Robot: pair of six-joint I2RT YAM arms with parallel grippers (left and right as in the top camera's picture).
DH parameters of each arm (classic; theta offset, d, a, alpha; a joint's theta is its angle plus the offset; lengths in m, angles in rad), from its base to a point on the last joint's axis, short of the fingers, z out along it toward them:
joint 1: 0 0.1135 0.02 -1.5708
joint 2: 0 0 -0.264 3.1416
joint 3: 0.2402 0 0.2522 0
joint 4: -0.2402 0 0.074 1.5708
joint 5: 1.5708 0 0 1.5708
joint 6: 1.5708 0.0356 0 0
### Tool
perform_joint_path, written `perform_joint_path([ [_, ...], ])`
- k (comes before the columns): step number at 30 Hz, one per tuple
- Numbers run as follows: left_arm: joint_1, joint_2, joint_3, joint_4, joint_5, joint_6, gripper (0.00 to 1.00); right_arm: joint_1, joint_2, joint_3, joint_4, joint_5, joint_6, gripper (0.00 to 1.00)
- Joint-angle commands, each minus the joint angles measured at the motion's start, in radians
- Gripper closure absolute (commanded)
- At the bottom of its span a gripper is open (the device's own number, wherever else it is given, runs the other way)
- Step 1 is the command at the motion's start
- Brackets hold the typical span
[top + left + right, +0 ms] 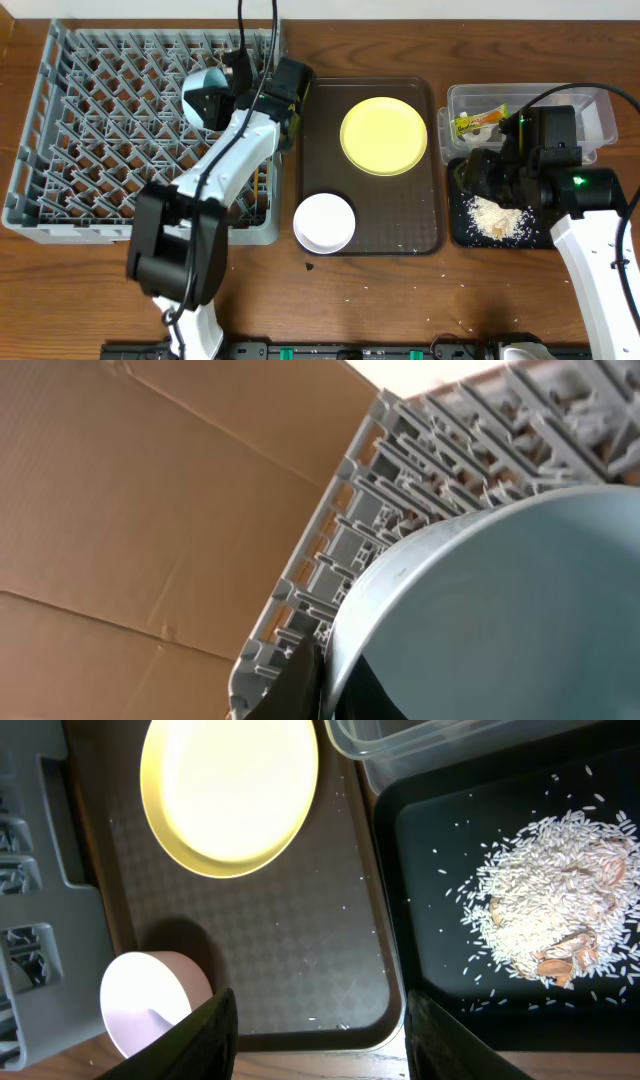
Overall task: Sort waste into correct bins and load items into the dishwasher
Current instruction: 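Lift the blue bowl left and place it in the dish rack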
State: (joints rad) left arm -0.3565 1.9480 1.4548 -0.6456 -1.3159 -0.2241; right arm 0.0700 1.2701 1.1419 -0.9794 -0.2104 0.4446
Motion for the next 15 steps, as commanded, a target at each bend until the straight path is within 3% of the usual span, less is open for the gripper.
perform_joint_path([
  [1, -0.008, 0.027, 0.019, 0.003, -0.028, 0.026, 0.93, -0.005, -0.004, 0.009, 0.0, -0.007, 0.011, 0.48],
  [15, -0.089, 0.109, 0.0, -0.034, -0.036, 0.025, 0.92, -0.005, -0.004, 0.009, 0.0, -0.003, 0.011, 0.49],
])
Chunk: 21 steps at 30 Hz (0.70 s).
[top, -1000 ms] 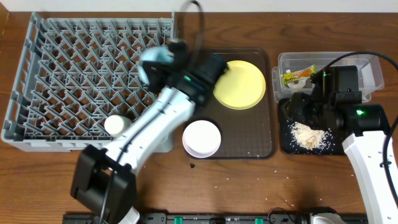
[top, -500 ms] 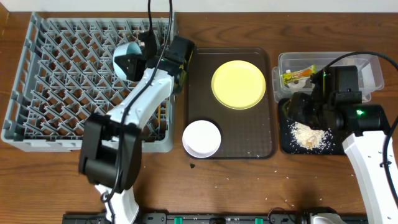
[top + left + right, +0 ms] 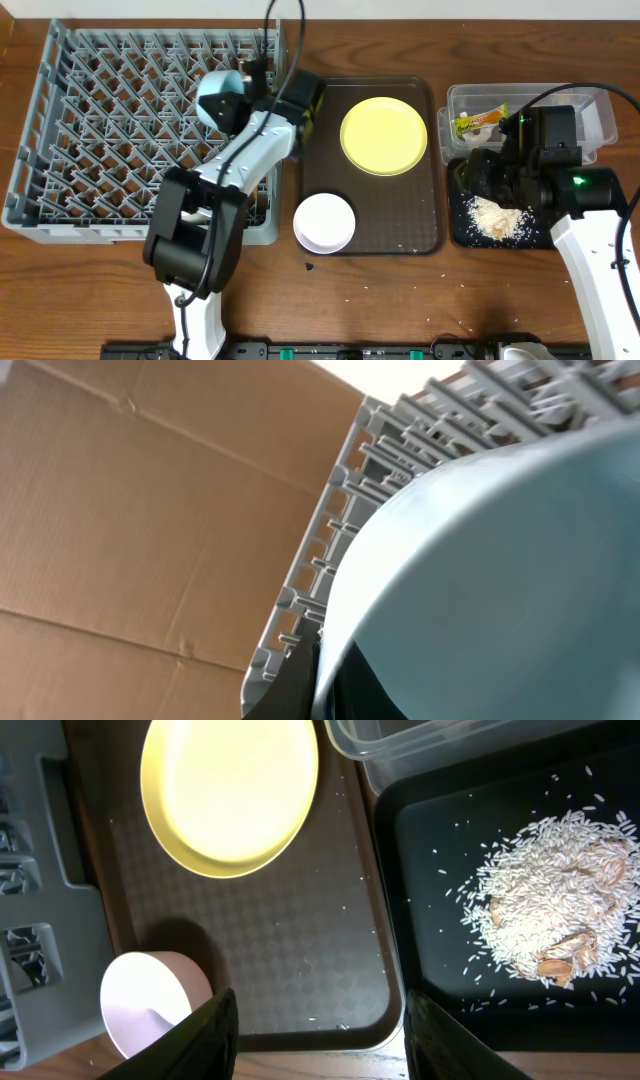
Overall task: Sort waste into correct bins and load items into the dishwasher
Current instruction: 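Lift the blue bowl left and place it in the dish rack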
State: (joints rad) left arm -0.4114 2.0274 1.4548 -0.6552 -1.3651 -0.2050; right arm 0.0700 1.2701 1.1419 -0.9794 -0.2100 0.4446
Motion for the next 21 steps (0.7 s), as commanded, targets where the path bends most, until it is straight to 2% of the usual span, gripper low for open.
perform_joint_path([
  [1, -0.044, 0.03, 0.0, -0.036, 0.006, 0.006, 0.93, -0.005, -0.004, 0.009, 0.0, -0.003, 0.011, 0.49],
  [6, -0.081, 0.029, 0.0, -0.089, -0.076, 0.006, 0.93, -0.005, -0.004, 0.009, 0.0, -0.003, 0.01, 0.49],
  [13, -0.09, 0.03, 0.0, -0.156, -0.08, -0.01, 0.92, -0.005, -0.004, 0.009, 0.0, 0.0, 0.01, 0.49],
  [15, -0.09, 0.029, 0.0, -0.189, -0.076, -0.044, 0.92, -0.005, -0.004, 0.009, 0.001, 0.0, 0.01, 0.49],
  [17, -0.092, 0.029, 0.0, -0.245, -0.004, -0.077, 0.9, -0.005, -0.004, 0.009, 0.004, 0.0, 0.011, 0.49],
  [21, -0.092, 0.029, 0.0, -0.365, 0.078, -0.236, 0.88, -0.005, -0.004, 0.009, 0.006, 0.0, 0.011, 0.49],
])
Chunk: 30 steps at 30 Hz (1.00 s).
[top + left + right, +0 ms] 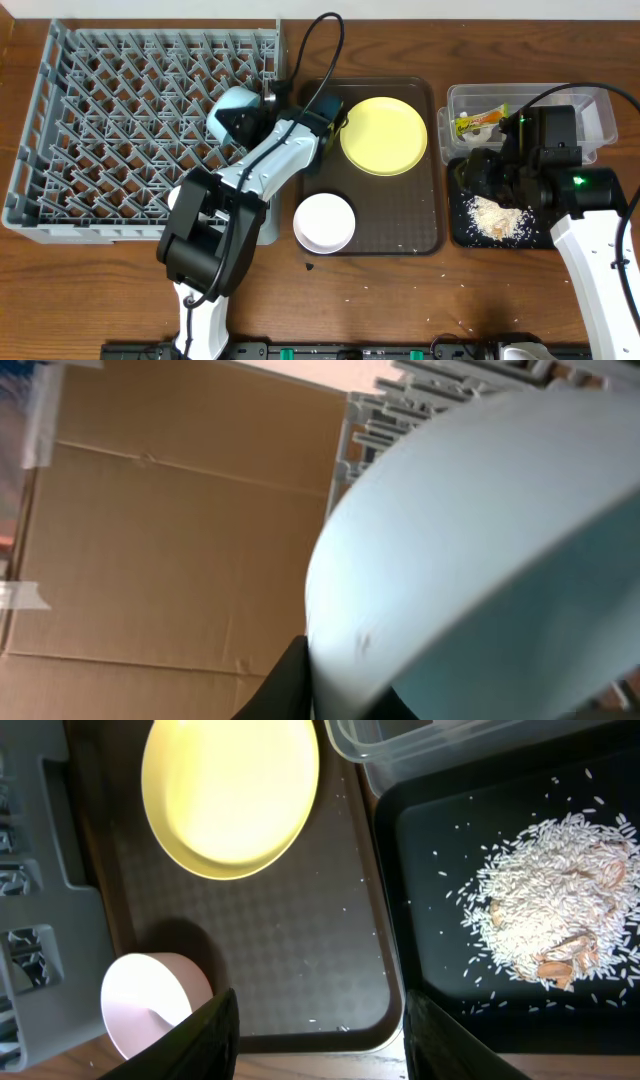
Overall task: Sort waste into correct bins and load items into the dishwasher
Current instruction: 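Lift the blue bowl left and place it in the dish rack, then move the left gripper to the pink bowl and grasp it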
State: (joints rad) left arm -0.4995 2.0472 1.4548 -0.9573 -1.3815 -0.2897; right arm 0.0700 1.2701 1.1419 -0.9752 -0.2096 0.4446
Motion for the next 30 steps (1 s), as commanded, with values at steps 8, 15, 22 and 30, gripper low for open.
perform_joint_path([
  [8, -0.004, -0.075, 0.002, -0.182, 0.242, -0.315, 0.66, -0.005, -0.004, 0.009, 0.002, -0.001, 0.011, 0.49],
  [15, -0.004, -0.283, 0.003, -0.171, 0.493, -0.318, 0.51, -0.005, -0.004, 0.009, -0.002, -0.001, 0.011, 0.49],
  [22, -0.004, -0.372, 0.003, -0.167, 0.589, -0.317, 0.48, -0.005, -0.004, 0.009, -0.003, -0.002, 0.011, 0.5],
  [30, -0.004, -0.368, 0.002, -0.168, 0.643, -0.311, 0.48, -0.005, -0.004, 0.009, -0.013, -0.004, 0.011, 0.5],
])
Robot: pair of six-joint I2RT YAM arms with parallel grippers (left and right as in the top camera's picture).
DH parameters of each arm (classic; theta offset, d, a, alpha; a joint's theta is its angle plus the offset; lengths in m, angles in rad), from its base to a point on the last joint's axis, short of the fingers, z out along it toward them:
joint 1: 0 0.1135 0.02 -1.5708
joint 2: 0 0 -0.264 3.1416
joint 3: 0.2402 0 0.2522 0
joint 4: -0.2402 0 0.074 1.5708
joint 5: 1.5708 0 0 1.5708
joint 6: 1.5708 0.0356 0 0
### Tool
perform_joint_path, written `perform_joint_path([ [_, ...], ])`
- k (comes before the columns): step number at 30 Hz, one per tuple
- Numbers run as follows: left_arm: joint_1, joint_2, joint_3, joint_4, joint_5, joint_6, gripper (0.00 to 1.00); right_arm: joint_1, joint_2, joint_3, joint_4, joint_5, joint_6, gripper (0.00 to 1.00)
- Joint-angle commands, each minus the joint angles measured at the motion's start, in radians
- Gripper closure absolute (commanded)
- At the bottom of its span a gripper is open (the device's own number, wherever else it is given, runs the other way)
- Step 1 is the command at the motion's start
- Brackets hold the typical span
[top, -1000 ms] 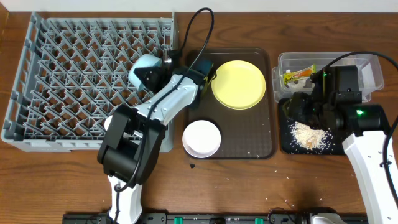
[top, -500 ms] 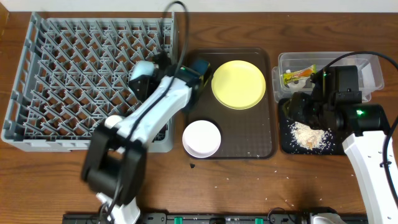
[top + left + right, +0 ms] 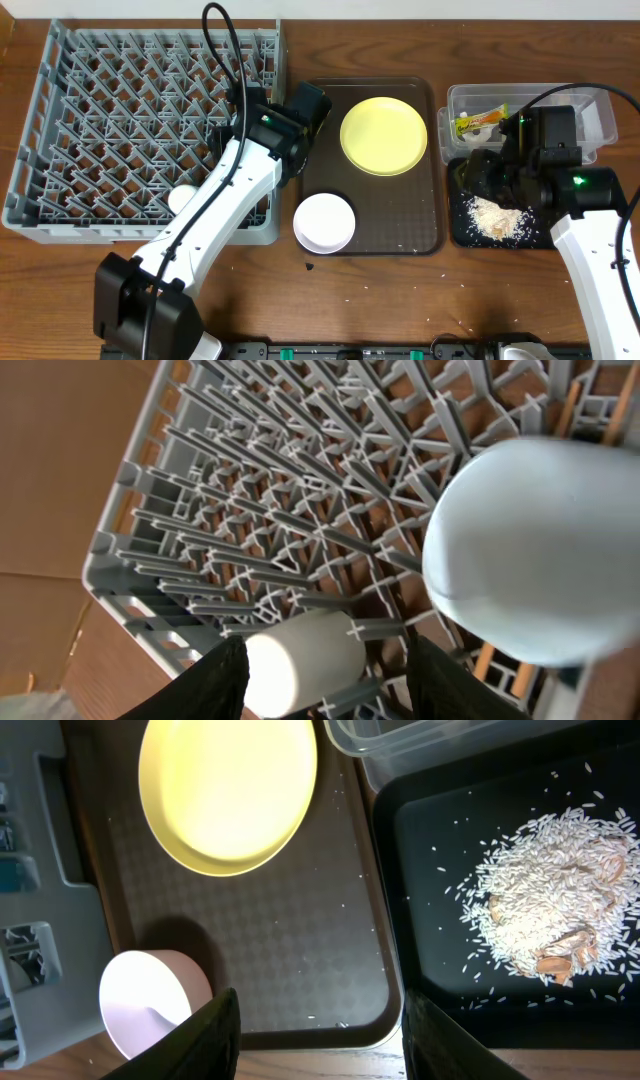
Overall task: Sort waste into correct bins and load items into the dishwasher
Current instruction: 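Move the left gripper to the pink bowl and grasp it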
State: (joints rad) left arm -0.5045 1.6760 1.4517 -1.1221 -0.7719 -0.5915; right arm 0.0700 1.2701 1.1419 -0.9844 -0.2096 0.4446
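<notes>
A pale blue bowl [image 3: 540,550] lies bottom up on the tines of the grey dish rack [image 3: 60,130], free of my left gripper [image 3: 330,695], which hangs open above the rack. In the overhead view my left arm hides the bowl. A white cup [image 3: 300,660] lies on its side near the rack's front edge. On the brown tray [image 3: 420,200] sit a yellow plate [image 3: 384,135] and a white bowl [image 3: 324,222]. My right gripper [image 3: 318,1040] is open over the tray's front right corner and holds nothing.
A black tray [image 3: 495,218] at the right holds a heap of rice and scraps. Behind it stands a clear container [image 3: 480,120] with wrappers inside. Crumbs lie on the wooden table in front of the brown tray.
My left gripper let go of the blue bowl, which now lies upturned in the rack. The left wrist has turned to look down on the rack. The right arm has not moved.
My left gripper held the blue bowl over the rack's back right part. It then held it further right, near the rack's edge beside the tray. Now the bowl rests in the rack and the gripper is open. The right gripper stayed open throughout.
</notes>
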Motion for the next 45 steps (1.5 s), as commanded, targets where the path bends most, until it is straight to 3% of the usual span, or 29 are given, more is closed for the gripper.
perform_joint_path([
  [1, 0.001, 0.002, 0.005, -0.004, 0.046, -0.008, 0.48, -0.005, -0.004, 0.009, -0.004, -0.005, 0.011, 0.5],
  [4, 0.001, -0.01, 0.005, -0.005, 0.198, -0.008, 0.48, -0.005, -0.004, 0.009, -0.004, -0.005, 0.01, 0.5],
  [8, -0.013, -0.008, 0.0, 0.005, 0.596, 0.06, 0.49, -0.005, -0.004, 0.009, -0.005, -0.005, 0.003, 0.49],
  [10, -0.045, -0.008, -0.017, 0.008, 0.725, 0.071, 0.49, -0.005, -0.004, 0.009, -0.006, -0.004, 0.003, 0.48],
  [15, -0.14, -0.008, -0.084, 0.029, 0.719, 0.039, 0.49, -0.005, -0.004, 0.009, -0.003, -0.005, 0.003, 0.48],
  [19, -0.197, -0.002, -0.173, 0.042, 0.544, -0.074, 0.5, -0.005, -0.004, 0.009, -0.005, -0.005, 0.003, 0.48],
  [21, -0.209, 0.004, -0.217, 0.088, 0.516, -0.087, 0.57, -0.005, -0.004, 0.009, -0.003, -0.005, 0.003, 0.48],
  [25, -0.235, 0.02, -0.315, 0.298, 0.651, -0.035, 0.76, -0.005, -0.004, 0.009, -0.002, -0.005, 0.003, 0.47],
  [28, -0.272, 0.055, -0.363, 0.457, 0.759, -0.031, 0.81, -0.005, -0.004, 0.009, -0.004, -0.005, 0.003, 0.47],
  [32, -0.314, 0.103, -0.364, 0.538, 0.768, -0.029, 0.86, -0.005, -0.004, 0.009, -0.003, -0.005, 0.003, 0.47],
  [35, -0.334, 0.116, -0.363, 0.62, 0.872, 0.063, 0.88, -0.005, -0.004, 0.009, -0.003, -0.005, 0.003, 0.47],
  [39, -0.336, 0.071, -0.314, 0.614, 0.903, 0.126, 0.87, -0.005, -0.004, 0.009, -0.004, -0.005, 0.003, 0.47],
  [45, -0.323, -0.075, -0.252, 0.483, 0.797, 0.166, 0.61, -0.005, -0.004, 0.009, -0.004, -0.005, 0.003, 0.47],
])
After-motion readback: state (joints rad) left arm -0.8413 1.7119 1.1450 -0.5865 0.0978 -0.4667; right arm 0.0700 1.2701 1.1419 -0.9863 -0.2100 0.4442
